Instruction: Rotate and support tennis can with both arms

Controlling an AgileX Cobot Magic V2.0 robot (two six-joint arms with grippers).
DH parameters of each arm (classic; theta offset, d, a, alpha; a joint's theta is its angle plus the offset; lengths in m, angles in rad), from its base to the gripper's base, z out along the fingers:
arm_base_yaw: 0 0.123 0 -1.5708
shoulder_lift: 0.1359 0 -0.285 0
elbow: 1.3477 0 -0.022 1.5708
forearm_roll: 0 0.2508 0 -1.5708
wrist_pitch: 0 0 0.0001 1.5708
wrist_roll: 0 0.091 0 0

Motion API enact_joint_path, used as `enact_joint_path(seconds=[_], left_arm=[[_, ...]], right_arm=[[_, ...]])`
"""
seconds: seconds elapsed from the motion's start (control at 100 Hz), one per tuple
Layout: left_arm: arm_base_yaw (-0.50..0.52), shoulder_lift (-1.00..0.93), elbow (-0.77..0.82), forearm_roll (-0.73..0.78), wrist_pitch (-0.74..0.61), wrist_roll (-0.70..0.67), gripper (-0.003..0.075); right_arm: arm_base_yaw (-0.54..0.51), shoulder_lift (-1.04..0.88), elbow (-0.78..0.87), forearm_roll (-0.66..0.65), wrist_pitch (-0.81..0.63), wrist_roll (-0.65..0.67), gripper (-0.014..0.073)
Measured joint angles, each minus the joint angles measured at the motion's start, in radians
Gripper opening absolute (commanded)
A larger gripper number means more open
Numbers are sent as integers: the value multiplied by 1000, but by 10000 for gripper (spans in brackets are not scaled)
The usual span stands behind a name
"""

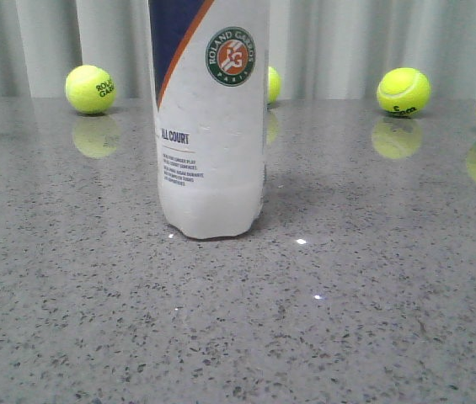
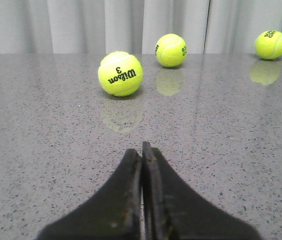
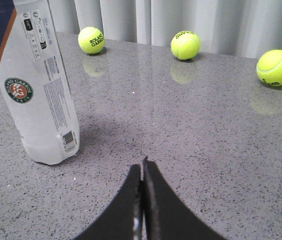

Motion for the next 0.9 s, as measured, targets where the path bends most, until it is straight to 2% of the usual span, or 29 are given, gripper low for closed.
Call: enact_joint_path(seconds=[0.65, 0.79, 0.9], left_arm=[[0, 0, 0, 0, 0, 0, -18], [0, 0, 0, 0, 0, 0, -19], [0, 0, 0, 2, 0, 0, -19]], right_arm=[[0, 0, 2, 0, 0, 0, -59], [-34, 0, 43, -5, -88, 0, -59], [-130, 0, 105, -69, -213, 5, -59]])
